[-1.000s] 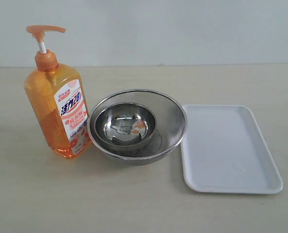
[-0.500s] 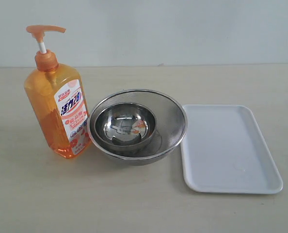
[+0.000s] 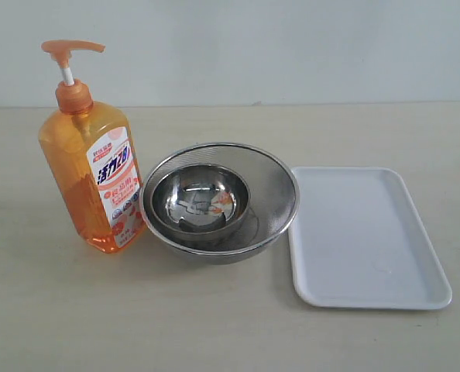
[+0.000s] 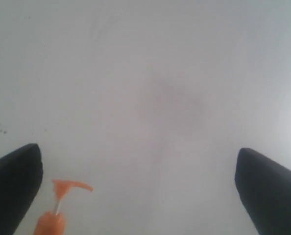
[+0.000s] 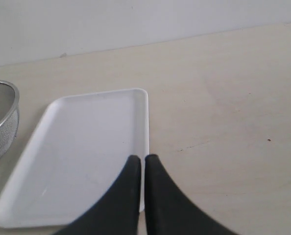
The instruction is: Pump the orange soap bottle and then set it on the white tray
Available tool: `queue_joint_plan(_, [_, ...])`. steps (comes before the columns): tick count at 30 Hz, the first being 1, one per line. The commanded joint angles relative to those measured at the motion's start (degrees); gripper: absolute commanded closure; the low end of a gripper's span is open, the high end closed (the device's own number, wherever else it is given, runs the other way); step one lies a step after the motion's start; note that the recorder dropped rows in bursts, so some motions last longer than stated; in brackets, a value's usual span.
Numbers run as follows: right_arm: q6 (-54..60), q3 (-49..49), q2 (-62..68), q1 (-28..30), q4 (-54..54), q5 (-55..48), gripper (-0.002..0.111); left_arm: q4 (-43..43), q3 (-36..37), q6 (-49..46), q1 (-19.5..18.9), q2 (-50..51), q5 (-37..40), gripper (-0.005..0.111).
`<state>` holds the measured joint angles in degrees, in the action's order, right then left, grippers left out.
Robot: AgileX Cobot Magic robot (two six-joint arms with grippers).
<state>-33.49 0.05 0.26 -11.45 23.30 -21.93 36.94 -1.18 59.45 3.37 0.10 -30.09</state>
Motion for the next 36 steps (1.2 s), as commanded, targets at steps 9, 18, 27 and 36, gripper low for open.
queue_joint_plan(9, [0.12,-0.05,-0.26,0.25,0.15,0.64,0.108,-4.55,-0.23,-8.06,0.23,0.61,4.93,0.054])
queue_joint_plan(18, [0.12,-0.05,-0.26,0.25,0.15,0.64,0.108,-4.12,-1.92,-9.85,0.23,0.61,4.05,0.102])
queue_joint_plan(27, [0.12,-0.05,-0.26,0.25,0.15,0.64,0.108,-3.31,-1.92,-9.77,0.23,0.61,1.76,0.102])
queue_joint_plan(36, [0.12,-0.05,-0.26,0.25,0.15,0.64,0.108,-1.12,-1.92,-7.82,0.23,0.61,1.76,0.102])
